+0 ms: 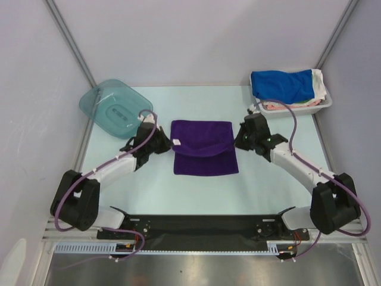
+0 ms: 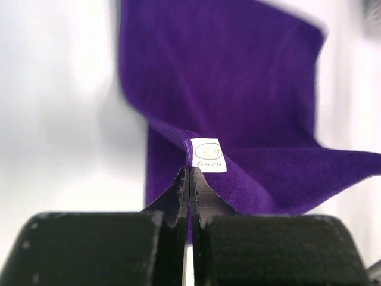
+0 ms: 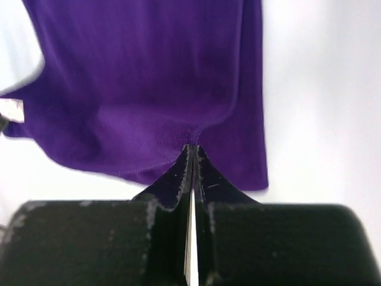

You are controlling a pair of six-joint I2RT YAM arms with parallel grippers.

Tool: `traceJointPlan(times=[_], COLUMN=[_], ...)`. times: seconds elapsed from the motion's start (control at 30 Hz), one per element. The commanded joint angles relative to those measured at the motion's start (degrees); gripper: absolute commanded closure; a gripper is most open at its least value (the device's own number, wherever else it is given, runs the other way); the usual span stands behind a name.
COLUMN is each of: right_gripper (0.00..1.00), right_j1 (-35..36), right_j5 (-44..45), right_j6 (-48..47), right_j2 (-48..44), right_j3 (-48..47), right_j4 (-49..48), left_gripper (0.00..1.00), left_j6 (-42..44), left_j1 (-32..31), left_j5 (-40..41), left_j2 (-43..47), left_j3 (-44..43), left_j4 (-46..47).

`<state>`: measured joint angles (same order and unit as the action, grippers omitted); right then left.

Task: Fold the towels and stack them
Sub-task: Fold the towel

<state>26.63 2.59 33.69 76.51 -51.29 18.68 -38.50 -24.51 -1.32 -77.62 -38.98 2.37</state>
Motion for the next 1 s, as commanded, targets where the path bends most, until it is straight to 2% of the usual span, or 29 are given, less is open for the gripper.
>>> traceJointPlan(times=[0.0,0.17,0.3,0.5,0.63,0.73,0.97], right_gripper=[1.00,1.00,1.00,1.00,1.00,1.00,1.00], right_j1=[-4.12,-10.27,-12.65,-14.85,-15.82,-17.05,-19.78], right_j5=[-1.89,-6.63,-7.95,-10.50,-10.33,-9.80,-10.15], right_j6=[-4.51,-8.63,-10.75,-11.98,-13.12,-13.13,-11.72], right_j2=[3.63,12.68,24.09,36.94,44.76,47.06,51.01], right_j3=[-8.90,-25.77,-38.05,-54.24,-64.53,-68.14,-70.61], right_j4=[-1.01,-4.33,-5.75,-7.43,-7.16,-7.95,-14.28], left_gripper=[1.00,1.00,1.00,1.00,1.00,1.00,1.00], left_j6=[1.15,1.41,1.41,1.59,1.06,1.06,0.44], left_j1=[3.32,6.40,7.64,9.04,9.92,10.36,10.63], left_j5=[-3.68,-6.76,-8.43,-8.70,-8.52,-8.26,-7.56], left_j2=[-3.05,-15.17,-23.96,-34.60,-39.44,-41.98,-45.07], left_j3=[-10.20,-24.71,-39.19,-54.76,-58.92,-61.64,-63.23], left_j4=[1.32,1.49,2.73,4.31,8.61,10.37,17.75])
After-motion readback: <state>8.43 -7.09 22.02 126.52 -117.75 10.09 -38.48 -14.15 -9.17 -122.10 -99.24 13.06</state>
